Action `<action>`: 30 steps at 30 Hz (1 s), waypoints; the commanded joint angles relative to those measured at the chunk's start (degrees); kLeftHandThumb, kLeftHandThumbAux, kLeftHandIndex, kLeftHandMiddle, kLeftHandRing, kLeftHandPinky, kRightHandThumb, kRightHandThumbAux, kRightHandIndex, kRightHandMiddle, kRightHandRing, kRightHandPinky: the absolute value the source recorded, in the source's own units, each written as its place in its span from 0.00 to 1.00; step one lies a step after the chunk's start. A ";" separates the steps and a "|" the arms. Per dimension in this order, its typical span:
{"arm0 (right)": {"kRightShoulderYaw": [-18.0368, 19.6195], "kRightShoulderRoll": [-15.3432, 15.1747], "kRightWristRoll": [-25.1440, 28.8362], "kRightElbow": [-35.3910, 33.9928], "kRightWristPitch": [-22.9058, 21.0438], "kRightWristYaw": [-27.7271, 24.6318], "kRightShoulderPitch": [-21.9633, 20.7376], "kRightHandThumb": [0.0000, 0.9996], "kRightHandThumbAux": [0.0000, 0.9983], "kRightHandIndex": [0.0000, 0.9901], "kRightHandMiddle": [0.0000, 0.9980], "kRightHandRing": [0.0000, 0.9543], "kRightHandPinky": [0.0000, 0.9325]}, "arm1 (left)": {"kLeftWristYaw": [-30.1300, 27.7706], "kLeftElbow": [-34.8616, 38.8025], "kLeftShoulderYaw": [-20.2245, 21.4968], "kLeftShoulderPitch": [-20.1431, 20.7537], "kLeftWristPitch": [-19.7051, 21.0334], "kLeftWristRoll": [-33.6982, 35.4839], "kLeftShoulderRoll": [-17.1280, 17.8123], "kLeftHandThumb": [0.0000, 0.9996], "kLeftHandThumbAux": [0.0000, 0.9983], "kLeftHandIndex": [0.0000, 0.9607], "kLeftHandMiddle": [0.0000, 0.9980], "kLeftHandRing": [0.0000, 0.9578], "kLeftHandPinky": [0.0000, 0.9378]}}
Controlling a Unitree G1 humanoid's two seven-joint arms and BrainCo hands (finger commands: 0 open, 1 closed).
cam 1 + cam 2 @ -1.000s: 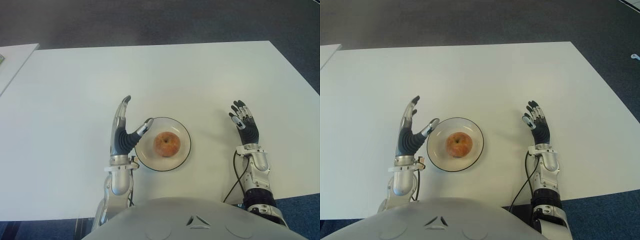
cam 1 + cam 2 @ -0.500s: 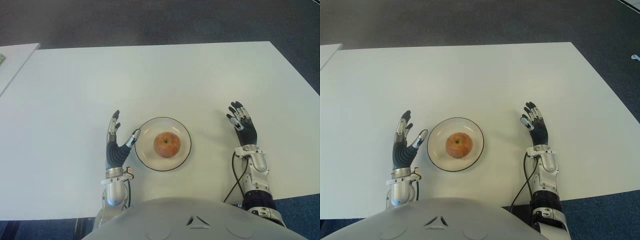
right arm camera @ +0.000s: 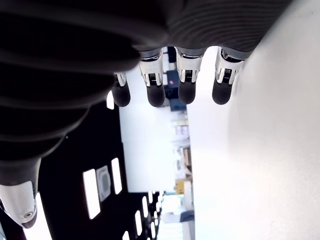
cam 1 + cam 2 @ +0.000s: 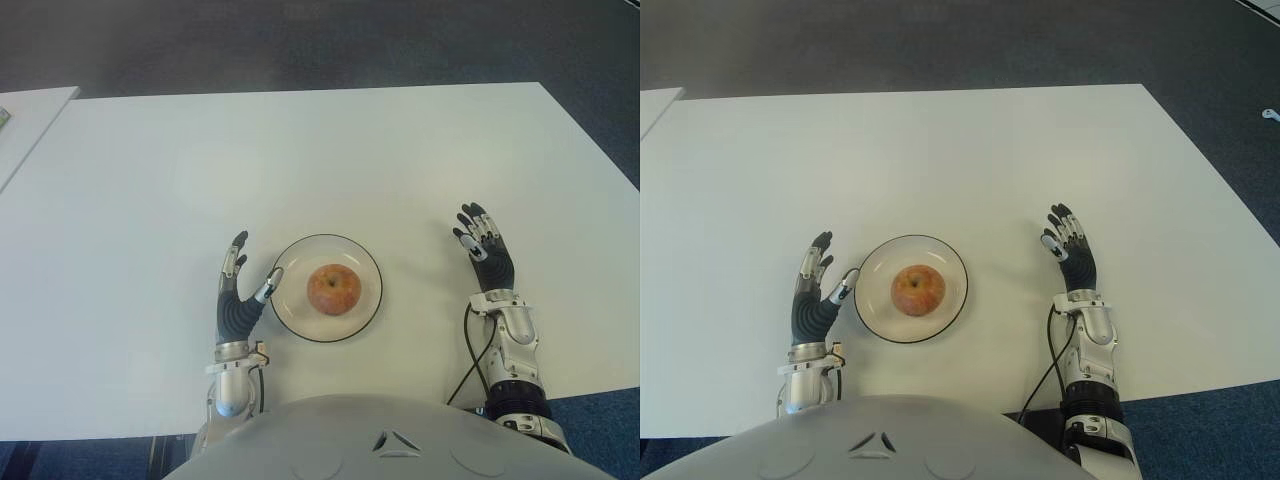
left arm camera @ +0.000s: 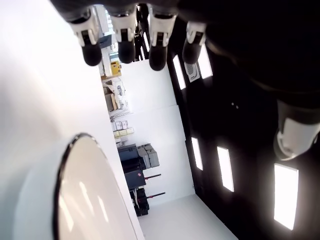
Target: Put the apples into the plate.
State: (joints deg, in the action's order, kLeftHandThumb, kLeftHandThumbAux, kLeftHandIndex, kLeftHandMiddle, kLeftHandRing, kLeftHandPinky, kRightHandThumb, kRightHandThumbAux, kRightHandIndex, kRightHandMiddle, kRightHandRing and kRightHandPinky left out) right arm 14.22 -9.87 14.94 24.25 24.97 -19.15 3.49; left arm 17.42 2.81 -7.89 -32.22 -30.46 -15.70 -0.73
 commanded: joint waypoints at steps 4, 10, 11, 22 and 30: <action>0.07 0.40 0.57 1.40 -1.99 -0.28 0.73 0.28 0.56 0.06 0.09 0.04 0.01 | 0.39 -5.67 -0.70 0.29 -3.09 0.38 -1.68 0.03 0.48 0.10 0.11 0.08 0.09; 0.29 0.23 0.67 1.75 -2.06 -0.51 0.49 0.28 0.56 0.06 0.09 0.04 0.01 | 0.57 -6.72 0.16 -0.36 -1.62 1.34 -3.53 0.01 0.45 0.09 0.09 0.06 0.05; 0.31 0.23 0.66 1.75 -2.07 -0.52 0.48 0.28 0.56 0.06 0.09 0.04 0.01 | 0.54 -6.68 0.30 -0.55 -1.22 1.33 -3.69 0.01 0.44 0.08 0.09 0.06 0.05; 0.77 -0.07 0.90 1.98 -2.17 -1.03 0.33 0.28 0.56 0.06 0.09 0.04 0.01 | -1.38 -2.47 -0.35 -2.54 7.11 1.20 -4.62 0.01 0.38 0.00 0.02 0.01 0.00; -2.48 -0.93 0.24 -9.66 -7.22 -1.77 6.61 0.28 0.56 0.06 0.09 0.04 0.01 | -1.95 1.86 -1.60 -4.18 13.12 1.18 -5.20 0.03 0.40 0.00 0.00 0.00 0.00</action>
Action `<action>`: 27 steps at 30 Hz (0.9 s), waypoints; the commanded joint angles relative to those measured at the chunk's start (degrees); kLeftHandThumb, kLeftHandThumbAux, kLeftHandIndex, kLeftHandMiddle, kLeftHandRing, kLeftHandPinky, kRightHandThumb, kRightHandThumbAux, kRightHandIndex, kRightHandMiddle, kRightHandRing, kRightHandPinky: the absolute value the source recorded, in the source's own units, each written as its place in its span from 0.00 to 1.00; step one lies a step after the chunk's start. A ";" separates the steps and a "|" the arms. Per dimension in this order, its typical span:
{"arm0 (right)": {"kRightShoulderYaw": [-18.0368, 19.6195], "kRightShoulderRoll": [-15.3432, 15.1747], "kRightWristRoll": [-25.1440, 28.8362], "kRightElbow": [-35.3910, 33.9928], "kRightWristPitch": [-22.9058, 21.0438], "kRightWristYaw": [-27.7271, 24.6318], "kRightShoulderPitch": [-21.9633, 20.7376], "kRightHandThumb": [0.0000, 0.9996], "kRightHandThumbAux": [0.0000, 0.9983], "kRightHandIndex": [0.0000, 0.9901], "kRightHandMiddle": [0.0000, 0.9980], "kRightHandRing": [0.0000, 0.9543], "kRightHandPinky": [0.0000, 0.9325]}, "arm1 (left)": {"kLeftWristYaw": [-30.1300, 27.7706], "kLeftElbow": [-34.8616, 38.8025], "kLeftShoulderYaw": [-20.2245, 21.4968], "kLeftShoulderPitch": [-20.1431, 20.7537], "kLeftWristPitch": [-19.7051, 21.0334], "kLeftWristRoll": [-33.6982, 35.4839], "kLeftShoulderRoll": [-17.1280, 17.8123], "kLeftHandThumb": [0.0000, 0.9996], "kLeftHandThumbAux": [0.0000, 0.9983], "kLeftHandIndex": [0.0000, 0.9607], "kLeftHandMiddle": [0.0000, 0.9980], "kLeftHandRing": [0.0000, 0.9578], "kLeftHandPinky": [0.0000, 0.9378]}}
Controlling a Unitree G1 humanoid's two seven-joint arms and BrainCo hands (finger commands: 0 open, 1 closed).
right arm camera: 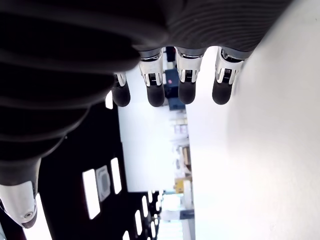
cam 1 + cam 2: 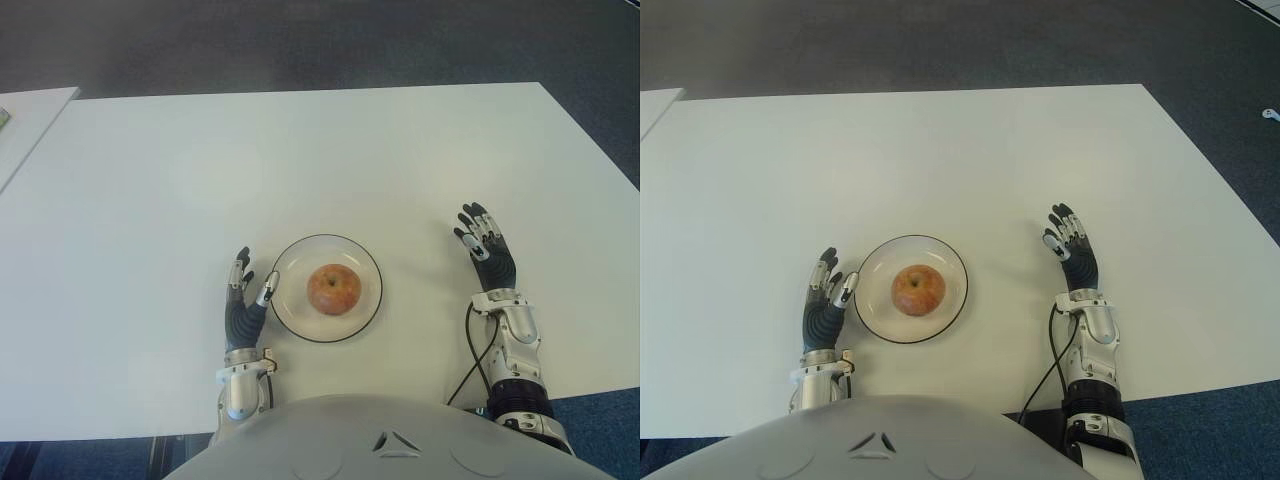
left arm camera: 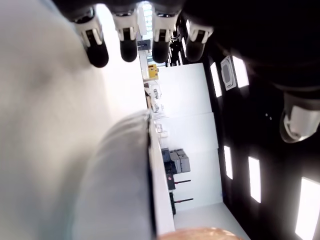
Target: Put the apples into the plate.
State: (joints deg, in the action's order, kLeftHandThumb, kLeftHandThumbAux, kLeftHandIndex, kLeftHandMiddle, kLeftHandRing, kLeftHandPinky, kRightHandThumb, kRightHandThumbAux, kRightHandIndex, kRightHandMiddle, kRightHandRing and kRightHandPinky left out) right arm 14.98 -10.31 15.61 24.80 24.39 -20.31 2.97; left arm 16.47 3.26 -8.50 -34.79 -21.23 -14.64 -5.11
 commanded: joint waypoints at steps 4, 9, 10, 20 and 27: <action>-8.20 -1.70 -2.22 -26.87 -14.30 -1.22 16.26 0.15 0.64 0.04 0.03 0.01 0.01 | -0.65 2.77 -0.85 -1.91 6.39 1.19 -1.45 0.04 0.39 0.00 0.00 0.00 0.00; -8.58 -2.22 -2.23 -30.40 -17.05 -0.60 17.70 0.11 0.65 0.03 0.01 0.00 0.00 | -0.34 3.44 -0.44 -1.58 8.34 2.50 -2.14 0.05 0.39 0.00 0.00 0.00 0.00; -8.56 -2.35 -2.14 -31.03 -17.75 -0.46 17.89 0.11 0.65 0.03 0.01 0.00 0.00 | -0.31 3.61 -0.46 -1.53 8.68 2.66 -2.15 0.05 0.39 0.00 0.00 0.00 0.00; -8.73 -2.78 -2.24 -34.21 -21.26 -0.12 18.84 0.10 0.65 0.02 0.01 0.00 0.00 | -1.13 4.04 0.11 -0.26 10.94 3.76 -0.11 0.04 0.40 0.00 0.00 0.00 0.00; -9.78 -1.78 -2.67 -32.36 -18.72 -1.05 20.83 0.11 0.62 0.02 0.01 0.00 0.00 | -2.74 3.20 0.41 1.02 11.04 4.40 0.66 0.04 0.39 0.00 0.00 0.00 0.00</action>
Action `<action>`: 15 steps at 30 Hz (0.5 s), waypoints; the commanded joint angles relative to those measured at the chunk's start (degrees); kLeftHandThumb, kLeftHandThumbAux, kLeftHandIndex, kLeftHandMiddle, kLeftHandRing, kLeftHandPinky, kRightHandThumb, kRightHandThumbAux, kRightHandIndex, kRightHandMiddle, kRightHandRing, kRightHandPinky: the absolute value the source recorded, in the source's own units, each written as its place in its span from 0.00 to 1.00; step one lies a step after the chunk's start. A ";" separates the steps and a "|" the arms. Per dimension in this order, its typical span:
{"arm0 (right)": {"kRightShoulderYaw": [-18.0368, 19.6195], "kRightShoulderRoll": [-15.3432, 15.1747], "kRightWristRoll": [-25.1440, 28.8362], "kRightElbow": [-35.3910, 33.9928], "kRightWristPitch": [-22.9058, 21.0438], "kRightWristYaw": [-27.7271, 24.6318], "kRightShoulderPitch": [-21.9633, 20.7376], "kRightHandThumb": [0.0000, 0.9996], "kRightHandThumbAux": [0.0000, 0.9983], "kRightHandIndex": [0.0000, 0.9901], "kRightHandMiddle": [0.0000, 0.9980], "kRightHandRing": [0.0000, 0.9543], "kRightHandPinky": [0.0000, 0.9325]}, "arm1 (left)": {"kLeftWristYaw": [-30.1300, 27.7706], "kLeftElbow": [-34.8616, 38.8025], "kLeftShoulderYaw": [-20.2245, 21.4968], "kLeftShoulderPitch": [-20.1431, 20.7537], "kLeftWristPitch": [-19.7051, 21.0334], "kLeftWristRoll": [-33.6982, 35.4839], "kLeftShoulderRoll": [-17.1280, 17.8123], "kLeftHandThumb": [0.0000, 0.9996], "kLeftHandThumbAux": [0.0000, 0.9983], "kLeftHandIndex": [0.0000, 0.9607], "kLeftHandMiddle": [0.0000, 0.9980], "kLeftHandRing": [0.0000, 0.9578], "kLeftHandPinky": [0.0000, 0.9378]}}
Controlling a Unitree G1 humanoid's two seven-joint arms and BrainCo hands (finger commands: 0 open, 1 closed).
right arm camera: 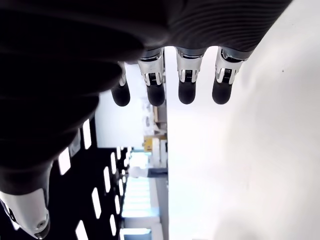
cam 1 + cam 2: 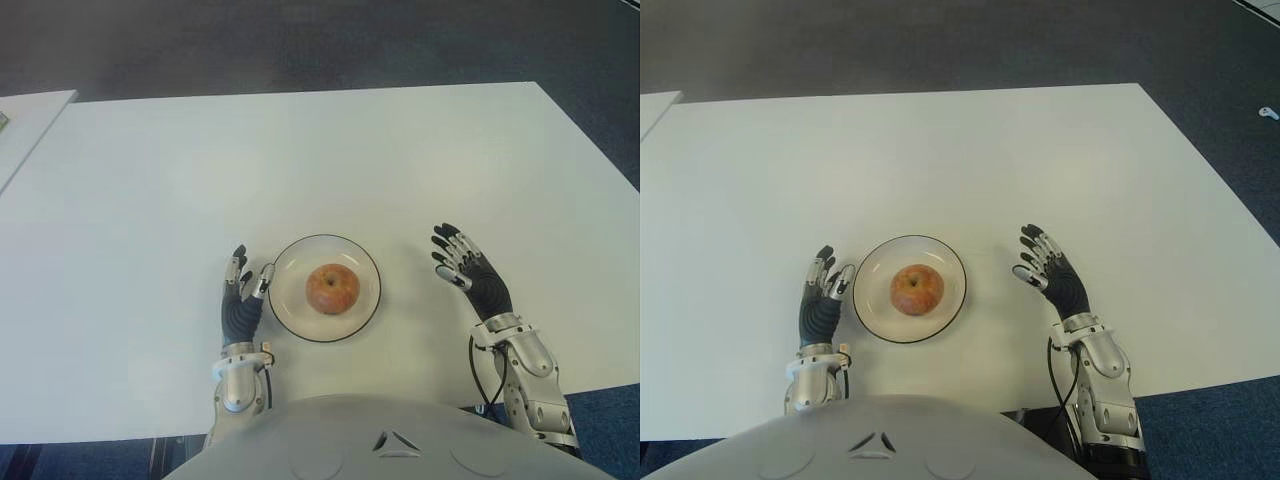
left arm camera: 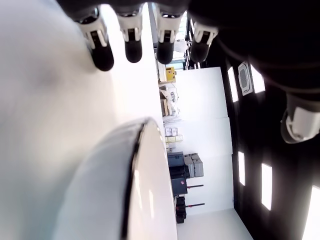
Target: Put the apples into the plate.
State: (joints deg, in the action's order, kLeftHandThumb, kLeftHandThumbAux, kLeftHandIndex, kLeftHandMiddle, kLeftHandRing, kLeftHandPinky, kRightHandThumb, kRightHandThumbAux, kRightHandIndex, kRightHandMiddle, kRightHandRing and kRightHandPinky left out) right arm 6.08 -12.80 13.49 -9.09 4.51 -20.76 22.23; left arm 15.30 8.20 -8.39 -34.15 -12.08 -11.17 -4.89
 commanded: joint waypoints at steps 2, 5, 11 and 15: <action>-1.33 1.41 -0.50 2.48 2.41 -0.87 2.30 0.14 0.61 0.03 0.02 0.00 0.00 | -1.93 -1.61 0.29 0.46 1.99 1.00 0.37 0.04 0.39 0.00 0.00 0.00 0.00; -1.72 2.23 0.27 3.77 3.68 -1.69 2.42 0.17 0.60 0.03 0.02 0.00 0.00 | -2.39 -1.32 0.17 0.52 2.27 1.25 0.21 0.03 0.38 0.00 0.00 0.00 0.00; -2.10 3.83 2.90 4.71 3.99 -3.33 2.63 0.24 0.60 0.01 0.01 0.00 0.01 | -3.31 -0.81 0.09 -0.72 1.02 2.23 0.68 0.03 0.36 0.00 0.01 0.00 0.00; -2.54 4.21 2.69 4.64 4.56 -3.45 3.46 0.26 0.60 0.00 0.01 0.00 0.01 | -4.64 -2.07 0.66 -1.21 -1.99 3.25 1.60 0.02 0.35 0.00 0.01 0.00 0.00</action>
State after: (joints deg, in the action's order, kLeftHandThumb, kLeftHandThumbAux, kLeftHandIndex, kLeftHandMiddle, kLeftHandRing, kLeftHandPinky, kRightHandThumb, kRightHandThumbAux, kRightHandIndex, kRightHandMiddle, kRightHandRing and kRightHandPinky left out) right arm 3.96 -9.23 15.90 -5.23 9.04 -23.94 24.66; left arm 12.27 8.04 -7.81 -34.63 -13.61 -9.16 -4.12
